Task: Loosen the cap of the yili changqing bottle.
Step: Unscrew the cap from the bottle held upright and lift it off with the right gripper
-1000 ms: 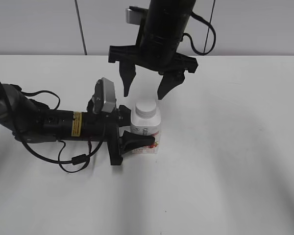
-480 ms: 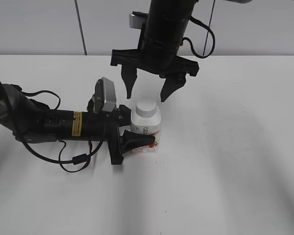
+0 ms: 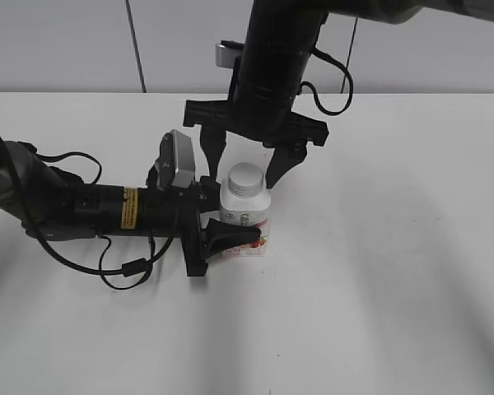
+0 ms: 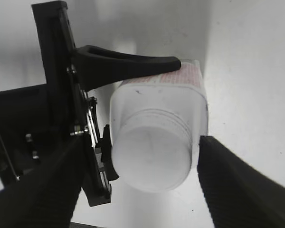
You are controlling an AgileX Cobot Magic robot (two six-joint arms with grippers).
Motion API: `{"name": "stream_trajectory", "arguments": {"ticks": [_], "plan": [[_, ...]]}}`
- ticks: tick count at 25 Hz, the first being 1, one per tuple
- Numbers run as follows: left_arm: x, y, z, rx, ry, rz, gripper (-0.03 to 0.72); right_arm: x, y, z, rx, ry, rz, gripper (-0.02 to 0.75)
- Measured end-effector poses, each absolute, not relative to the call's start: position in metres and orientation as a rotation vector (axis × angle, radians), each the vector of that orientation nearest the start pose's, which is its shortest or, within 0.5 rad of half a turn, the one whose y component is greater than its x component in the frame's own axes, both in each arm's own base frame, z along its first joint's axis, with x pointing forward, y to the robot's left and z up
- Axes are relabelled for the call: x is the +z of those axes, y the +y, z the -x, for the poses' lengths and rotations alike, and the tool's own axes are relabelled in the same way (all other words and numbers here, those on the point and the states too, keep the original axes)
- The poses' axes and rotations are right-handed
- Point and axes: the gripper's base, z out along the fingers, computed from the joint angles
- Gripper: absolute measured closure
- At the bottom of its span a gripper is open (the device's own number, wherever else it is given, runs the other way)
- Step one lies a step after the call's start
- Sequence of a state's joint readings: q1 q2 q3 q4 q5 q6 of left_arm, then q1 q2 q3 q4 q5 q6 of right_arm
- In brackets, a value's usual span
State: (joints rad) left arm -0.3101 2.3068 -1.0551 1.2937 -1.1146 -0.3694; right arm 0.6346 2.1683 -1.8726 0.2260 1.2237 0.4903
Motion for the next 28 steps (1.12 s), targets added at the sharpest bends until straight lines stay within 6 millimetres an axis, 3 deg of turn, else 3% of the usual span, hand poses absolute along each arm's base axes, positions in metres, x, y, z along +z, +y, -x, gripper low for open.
{"name": "stream_trajectory", "arguments": {"ticks": [8, 18, 28], "plan": [[0.0566, -0.1889, -0.3322, -0.94, 1.472, -1.355, 0.302, 0.2158, 0.2844, -0.3541, 0.401, 3.113, 0.128, 0.167], [0.0567, -0.1889, -0.3324, -0.94, 1.474, -1.351, 0.302, 0.2154, 0.2826, -0.355, 0.368, 3.1, 0.181, 0.342], [0.0567, -0.1889, -0.3325, -0.939, 1.474, -1.35, 0.303, 0.2152, 0.2821, -0.3554, 0.357, 3.087, 0.256, 0.342]]}}
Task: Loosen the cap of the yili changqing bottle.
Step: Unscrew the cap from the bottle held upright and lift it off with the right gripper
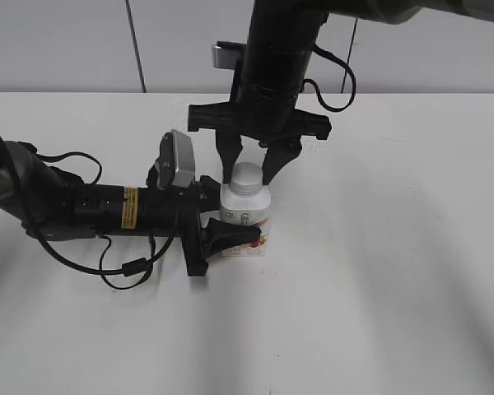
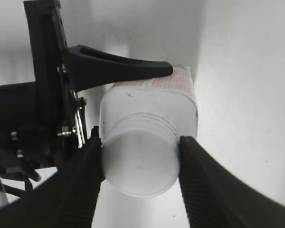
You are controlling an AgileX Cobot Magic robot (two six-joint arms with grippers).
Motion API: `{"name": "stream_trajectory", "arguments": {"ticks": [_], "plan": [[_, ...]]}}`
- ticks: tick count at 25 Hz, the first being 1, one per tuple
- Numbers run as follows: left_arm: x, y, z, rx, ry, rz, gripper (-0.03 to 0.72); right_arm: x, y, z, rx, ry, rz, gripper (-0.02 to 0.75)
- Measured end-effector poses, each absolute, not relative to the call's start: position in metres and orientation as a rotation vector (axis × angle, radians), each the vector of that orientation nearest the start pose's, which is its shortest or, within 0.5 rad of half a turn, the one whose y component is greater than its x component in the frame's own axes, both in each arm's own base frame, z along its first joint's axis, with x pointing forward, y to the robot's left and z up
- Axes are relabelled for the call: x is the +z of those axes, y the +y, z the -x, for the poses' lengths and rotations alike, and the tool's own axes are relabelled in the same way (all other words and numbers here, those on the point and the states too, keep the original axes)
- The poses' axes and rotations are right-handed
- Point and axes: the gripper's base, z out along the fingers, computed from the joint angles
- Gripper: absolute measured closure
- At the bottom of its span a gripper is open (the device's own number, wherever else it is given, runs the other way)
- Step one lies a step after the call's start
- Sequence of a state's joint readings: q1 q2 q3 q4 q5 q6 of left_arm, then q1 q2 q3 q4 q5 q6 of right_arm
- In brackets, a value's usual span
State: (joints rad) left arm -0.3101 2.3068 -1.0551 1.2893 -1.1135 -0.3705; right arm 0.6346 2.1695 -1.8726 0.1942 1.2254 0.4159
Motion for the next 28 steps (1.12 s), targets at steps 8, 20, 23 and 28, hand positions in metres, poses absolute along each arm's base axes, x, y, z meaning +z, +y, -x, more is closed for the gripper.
{"name": "stream_trajectory", "arguments": {"ticks": [8, 20, 23, 28], "plan": [[0.0567, -0.1888, -0.3325, -0.939, 1.475, -1.351, 0.304, 0.2152, 0.282, -0.3555, 0.334, 2.925, 0.875, 0.342], [0.0567, -0.1888, -0.3325, -0.939, 1.475, -1.35, 0.305, 0.2152, 0.282, -0.3556, 0.28, 2.479, 1.681, 0.343], [0.0567, -0.1888, -0.3326, -0.938, 1.475, -1.349, 0.305, 0.2152, 0.282, -0.3556, 0.267, 2.37, 1.816, 0.346], [0.0567, -0.1888, -0.3326, -0.938, 1.475, -1.35, 0.305, 0.2152, 0.2819, -0.3556, 0.244, 2.194, 2.005, 0.346]]}}
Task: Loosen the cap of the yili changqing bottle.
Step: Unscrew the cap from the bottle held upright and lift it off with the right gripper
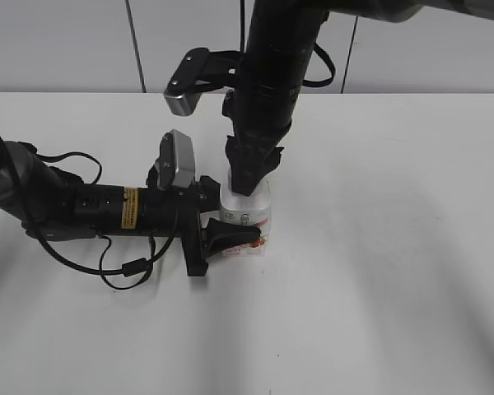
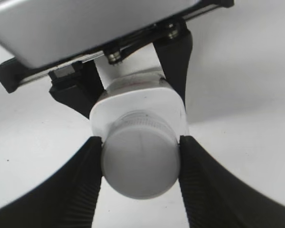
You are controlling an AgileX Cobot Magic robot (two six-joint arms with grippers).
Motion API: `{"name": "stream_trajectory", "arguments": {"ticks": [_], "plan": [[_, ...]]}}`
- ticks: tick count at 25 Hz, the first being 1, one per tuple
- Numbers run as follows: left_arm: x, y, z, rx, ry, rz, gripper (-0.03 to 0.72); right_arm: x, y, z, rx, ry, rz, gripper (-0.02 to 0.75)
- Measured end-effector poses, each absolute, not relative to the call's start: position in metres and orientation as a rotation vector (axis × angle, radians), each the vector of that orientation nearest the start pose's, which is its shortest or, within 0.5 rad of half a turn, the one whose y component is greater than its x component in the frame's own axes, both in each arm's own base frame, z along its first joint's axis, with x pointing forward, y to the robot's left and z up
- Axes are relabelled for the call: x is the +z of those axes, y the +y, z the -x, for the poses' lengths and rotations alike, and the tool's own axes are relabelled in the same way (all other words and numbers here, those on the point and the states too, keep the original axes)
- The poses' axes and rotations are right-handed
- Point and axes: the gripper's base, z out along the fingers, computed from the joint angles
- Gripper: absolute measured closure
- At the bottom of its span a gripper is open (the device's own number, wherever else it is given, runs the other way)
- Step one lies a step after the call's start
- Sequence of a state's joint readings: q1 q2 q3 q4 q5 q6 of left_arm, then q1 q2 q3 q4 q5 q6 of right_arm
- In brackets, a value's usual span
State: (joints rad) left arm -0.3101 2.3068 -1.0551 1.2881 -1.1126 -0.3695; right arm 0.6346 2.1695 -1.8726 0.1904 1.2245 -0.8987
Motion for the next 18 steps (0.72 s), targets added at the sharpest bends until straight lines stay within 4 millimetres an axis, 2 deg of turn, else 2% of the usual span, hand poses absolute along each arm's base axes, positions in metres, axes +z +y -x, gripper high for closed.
{"name": "stream_trajectory", "arguments": {"ticks": [18], "plan": [[0.0566, -0.1888, -0.3326, -0.937, 1.475, -1.35, 0.307, 0.2152, 0.2818, -0.3557, 0.238, 2.155, 2.044, 0.346]]}}
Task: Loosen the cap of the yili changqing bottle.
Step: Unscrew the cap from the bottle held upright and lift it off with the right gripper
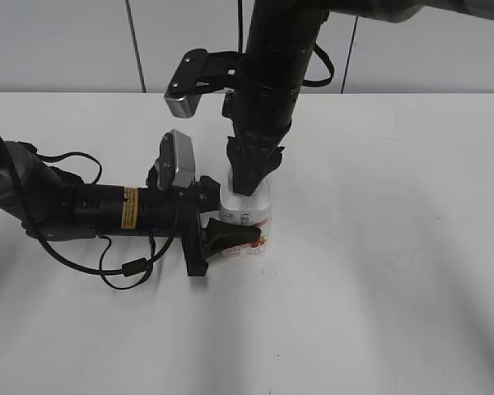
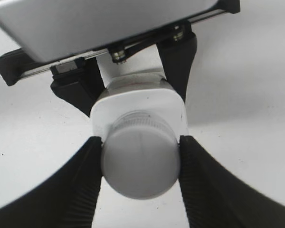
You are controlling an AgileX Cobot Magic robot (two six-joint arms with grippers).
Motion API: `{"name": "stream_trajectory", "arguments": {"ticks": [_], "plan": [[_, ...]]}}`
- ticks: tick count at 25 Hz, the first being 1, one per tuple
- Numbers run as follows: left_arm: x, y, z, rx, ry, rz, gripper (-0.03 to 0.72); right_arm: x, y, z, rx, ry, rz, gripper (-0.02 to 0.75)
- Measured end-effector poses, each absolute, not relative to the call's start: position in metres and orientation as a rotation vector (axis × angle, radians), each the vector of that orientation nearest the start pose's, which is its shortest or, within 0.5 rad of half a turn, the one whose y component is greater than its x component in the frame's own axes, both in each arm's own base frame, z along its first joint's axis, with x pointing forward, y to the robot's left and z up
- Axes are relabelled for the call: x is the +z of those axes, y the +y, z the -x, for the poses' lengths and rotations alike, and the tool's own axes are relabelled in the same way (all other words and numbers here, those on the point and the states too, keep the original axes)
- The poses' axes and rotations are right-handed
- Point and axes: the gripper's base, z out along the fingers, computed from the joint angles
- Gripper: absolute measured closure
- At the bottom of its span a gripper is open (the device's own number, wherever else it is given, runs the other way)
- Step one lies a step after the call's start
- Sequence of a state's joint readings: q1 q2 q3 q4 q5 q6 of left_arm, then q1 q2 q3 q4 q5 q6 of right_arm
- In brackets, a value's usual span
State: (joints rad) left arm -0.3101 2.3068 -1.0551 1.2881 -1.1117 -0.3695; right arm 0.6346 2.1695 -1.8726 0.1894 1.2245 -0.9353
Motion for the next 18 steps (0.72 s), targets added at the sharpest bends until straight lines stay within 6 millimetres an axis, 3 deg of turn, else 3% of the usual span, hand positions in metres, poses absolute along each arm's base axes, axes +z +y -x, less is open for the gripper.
{"name": "stream_trajectory", "arguments": {"ticks": [18], "plan": [[0.0566, -0.1888, -0.3326, -0.937, 1.475, -1.35, 0.308, 0.2152, 0.282, -0.3557, 0.242, 2.173, 2.025, 0.298]]}}
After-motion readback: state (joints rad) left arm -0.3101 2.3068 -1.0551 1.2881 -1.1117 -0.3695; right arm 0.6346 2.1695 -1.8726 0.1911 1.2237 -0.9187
